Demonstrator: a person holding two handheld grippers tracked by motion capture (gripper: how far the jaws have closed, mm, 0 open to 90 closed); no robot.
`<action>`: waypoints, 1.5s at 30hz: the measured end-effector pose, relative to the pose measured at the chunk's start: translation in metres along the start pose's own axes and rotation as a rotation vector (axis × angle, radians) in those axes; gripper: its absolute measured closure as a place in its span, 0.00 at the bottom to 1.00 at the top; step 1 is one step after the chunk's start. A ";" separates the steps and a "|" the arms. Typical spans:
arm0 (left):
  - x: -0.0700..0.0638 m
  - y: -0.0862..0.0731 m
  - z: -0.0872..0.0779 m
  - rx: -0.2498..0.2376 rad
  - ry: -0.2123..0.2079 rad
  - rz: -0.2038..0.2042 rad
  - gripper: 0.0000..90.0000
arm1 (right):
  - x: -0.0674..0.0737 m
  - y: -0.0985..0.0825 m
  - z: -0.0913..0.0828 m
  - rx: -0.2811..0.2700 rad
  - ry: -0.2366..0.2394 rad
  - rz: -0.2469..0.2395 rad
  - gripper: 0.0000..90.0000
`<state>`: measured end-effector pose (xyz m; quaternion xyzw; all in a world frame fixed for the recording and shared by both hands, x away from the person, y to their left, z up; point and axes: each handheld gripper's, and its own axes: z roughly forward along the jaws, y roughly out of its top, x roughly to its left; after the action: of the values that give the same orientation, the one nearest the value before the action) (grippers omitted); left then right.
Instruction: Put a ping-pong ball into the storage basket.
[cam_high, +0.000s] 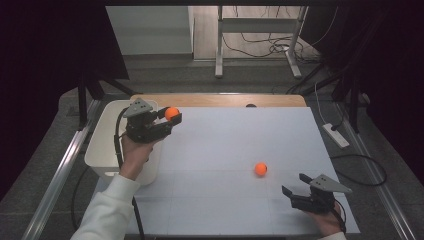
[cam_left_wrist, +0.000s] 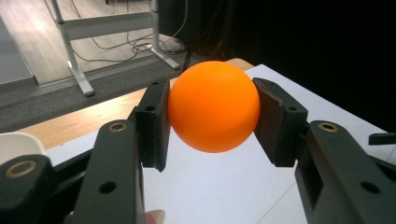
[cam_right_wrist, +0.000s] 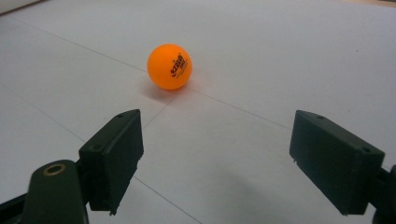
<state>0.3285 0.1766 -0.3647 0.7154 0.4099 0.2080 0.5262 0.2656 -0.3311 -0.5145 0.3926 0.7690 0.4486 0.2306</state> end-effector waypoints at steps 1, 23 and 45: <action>0.002 0.000 -0.001 0.001 0.005 -0.004 0.56 | 0.000 0.000 0.000 -0.002 -0.002 -0.001 0.20; 0.035 -0.001 -0.015 0.000 0.087 -0.064 0.56 | 0.001 0.002 0.004 -0.001 0.005 -0.005 0.20; 0.066 0.003 -0.028 0.026 0.179 -0.088 0.56 | 0.001 0.003 0.007 0.004 0.009 -0.013 0.20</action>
<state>0.3473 0.2453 -0.3612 0.6823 0.4888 0.2424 0.4867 0.2708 -0.3257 -0.5152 0.3860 0.7734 0.4475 0.2292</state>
